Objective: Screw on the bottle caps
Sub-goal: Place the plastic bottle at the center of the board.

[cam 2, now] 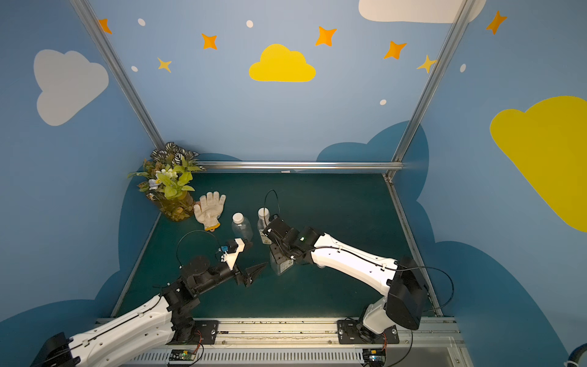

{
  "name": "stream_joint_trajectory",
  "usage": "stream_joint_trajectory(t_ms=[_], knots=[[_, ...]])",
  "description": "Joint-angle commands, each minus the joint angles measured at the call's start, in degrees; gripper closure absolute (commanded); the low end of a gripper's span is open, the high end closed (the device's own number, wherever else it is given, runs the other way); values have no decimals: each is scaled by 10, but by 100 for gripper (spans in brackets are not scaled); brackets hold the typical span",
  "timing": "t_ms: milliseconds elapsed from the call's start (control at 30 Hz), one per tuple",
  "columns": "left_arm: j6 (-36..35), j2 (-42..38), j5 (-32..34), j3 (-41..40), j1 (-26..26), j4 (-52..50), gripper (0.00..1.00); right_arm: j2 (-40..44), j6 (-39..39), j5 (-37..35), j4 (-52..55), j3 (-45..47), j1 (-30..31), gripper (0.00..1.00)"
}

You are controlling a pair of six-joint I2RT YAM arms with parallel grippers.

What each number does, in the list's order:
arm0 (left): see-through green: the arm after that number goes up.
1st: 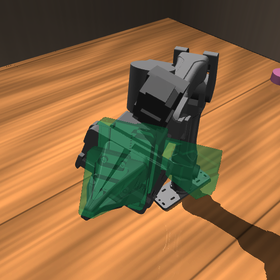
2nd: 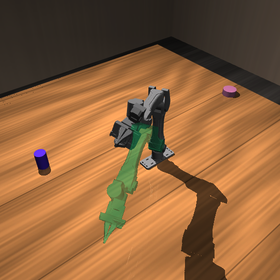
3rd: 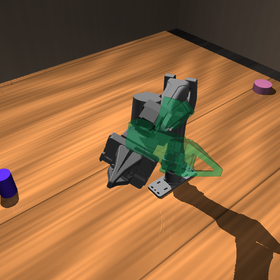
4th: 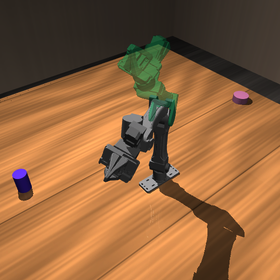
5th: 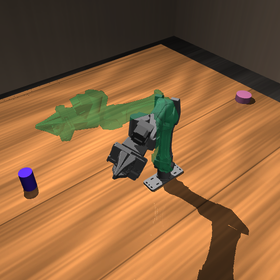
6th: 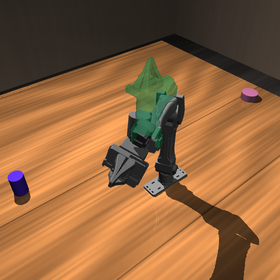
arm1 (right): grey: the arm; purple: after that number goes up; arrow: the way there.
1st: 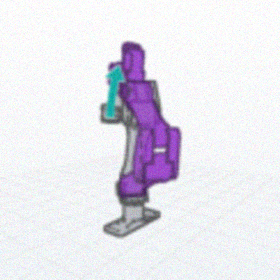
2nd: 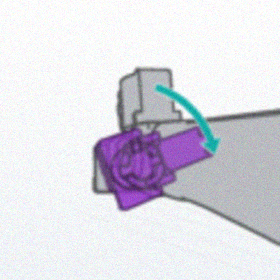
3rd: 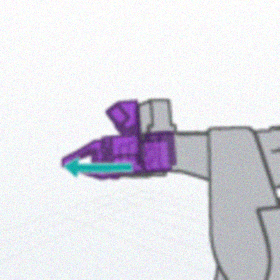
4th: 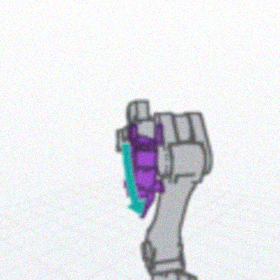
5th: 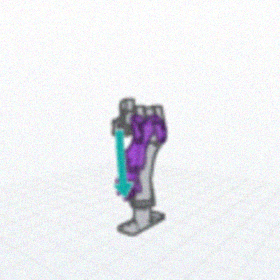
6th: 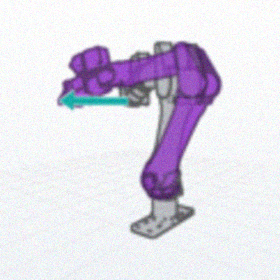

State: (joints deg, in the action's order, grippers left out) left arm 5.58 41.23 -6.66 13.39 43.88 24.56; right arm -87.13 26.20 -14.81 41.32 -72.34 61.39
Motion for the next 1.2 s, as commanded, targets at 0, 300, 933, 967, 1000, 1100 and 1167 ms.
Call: stream_joint_trajectory(t_ms=[0,300,933,967,1000,1100,1167], knots=[[-4,-6,-6,-5,-1,15,0,-18,12,-4,1,-3,7,78],[-5,-1,-22,-8,-1,22,0,-26,3,0,13,-24,9,51],[-10,113,-15,1,21,91,3,57,-21,-94,73,-59,-8,19],[-13,123,-6,1,27,100,4,65,-21,-94,72,-50,-13,19],[-18,133,5,0,35,114,3,74,-20,-93,69,-39,-18,19],[-31,161,27,-4,50,153,4,103,-17,-87,57,-6,-34,18],[-39,175,38,-5,55,169,4,122,-12,-84,46,16,-43,18]])
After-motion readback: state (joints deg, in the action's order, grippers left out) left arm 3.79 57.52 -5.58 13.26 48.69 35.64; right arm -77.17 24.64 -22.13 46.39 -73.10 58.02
